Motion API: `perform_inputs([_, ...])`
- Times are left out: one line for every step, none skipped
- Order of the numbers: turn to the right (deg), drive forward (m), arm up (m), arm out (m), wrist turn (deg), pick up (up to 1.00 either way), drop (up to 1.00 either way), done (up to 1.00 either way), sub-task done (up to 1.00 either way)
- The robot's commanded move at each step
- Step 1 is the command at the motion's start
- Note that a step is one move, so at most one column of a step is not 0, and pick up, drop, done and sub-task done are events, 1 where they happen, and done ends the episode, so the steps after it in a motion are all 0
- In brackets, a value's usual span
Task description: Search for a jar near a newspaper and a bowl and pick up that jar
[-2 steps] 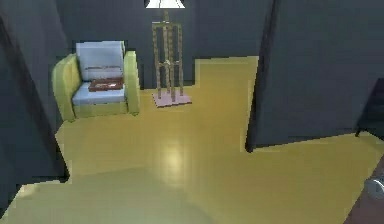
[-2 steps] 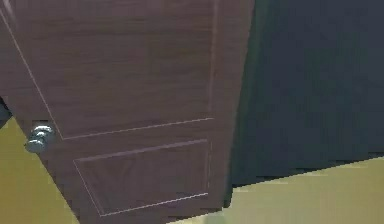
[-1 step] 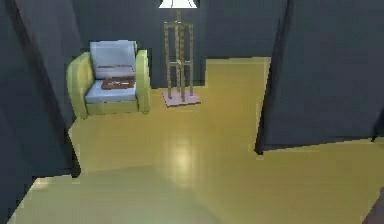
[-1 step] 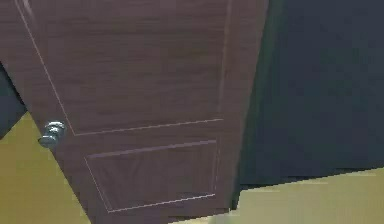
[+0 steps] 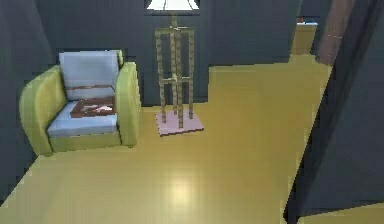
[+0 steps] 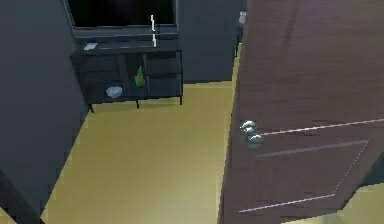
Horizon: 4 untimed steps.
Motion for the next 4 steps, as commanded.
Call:
perform_inputs([6.0,0.0,0.0,0.0,0.0,0.0,0.0,0.0,0.0])
perform_inputs([0.0,1.0,0.0,0.0,0.0,0.0,0.0,0.0,0.0])
perform_inputs([6.0,0.0,0.0,0.0,0.0,0.0,0.0,0.0,0.0])
perform_inputs([0.0,0.15,0.0,0.0,0.0,0.0,0.0,0.0,0.0])
